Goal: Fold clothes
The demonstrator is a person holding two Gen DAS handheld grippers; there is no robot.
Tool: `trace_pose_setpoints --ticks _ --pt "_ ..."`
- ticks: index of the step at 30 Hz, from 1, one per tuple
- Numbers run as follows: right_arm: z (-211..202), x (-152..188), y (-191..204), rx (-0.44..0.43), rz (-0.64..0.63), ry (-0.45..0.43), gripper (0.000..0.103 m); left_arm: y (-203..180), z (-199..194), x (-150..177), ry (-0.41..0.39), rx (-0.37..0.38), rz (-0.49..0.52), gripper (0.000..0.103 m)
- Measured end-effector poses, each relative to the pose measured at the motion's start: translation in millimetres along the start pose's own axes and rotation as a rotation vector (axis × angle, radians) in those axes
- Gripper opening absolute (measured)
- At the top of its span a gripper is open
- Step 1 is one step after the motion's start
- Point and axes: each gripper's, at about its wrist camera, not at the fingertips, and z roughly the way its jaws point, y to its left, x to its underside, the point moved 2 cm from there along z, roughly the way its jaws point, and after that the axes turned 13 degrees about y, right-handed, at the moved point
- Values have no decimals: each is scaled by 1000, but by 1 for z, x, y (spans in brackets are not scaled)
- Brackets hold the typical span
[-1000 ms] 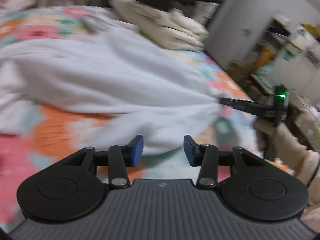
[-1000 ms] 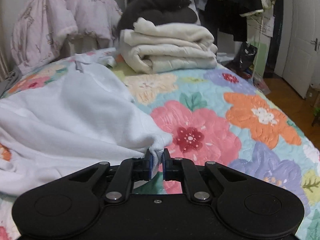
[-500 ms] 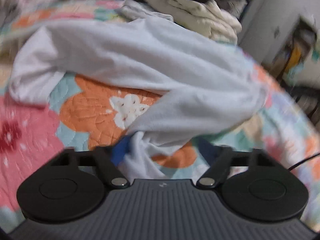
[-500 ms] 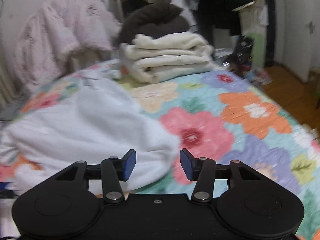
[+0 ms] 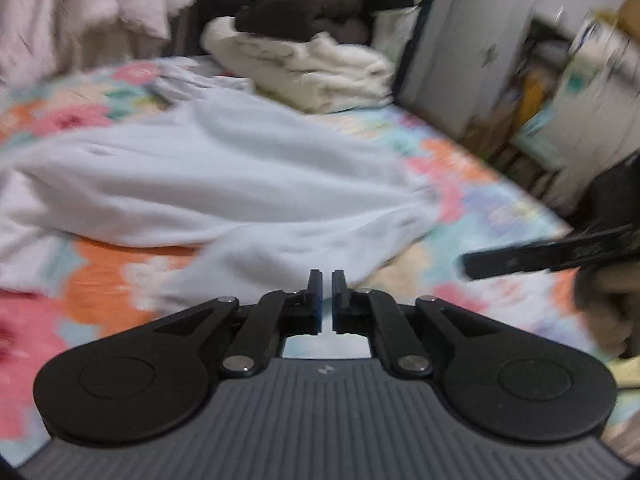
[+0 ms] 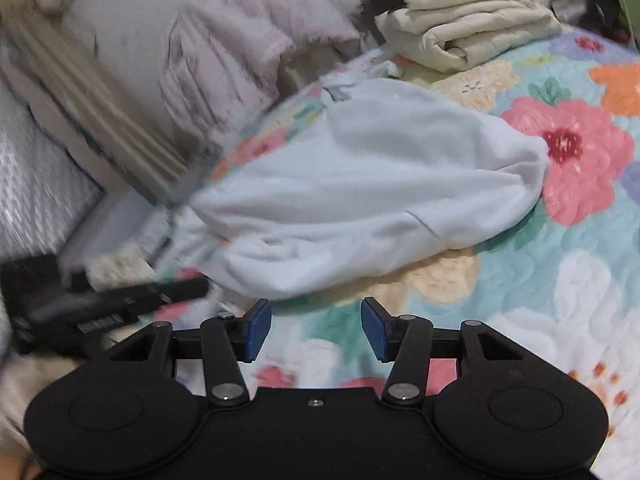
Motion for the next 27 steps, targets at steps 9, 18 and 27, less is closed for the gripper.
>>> trace_pose_setpoints --ticks 9,18,27 --pt "60 -5 43 -31 -226 135 56 65 18 29 133 -115 -173 61" --pt "53 -16 25 -177 -81 98 57 33 12 12 -34 117 -106 12" --pt "10 -20 -42 -535 431 -20 67 -8 -20 -8 -191 163 7 12"
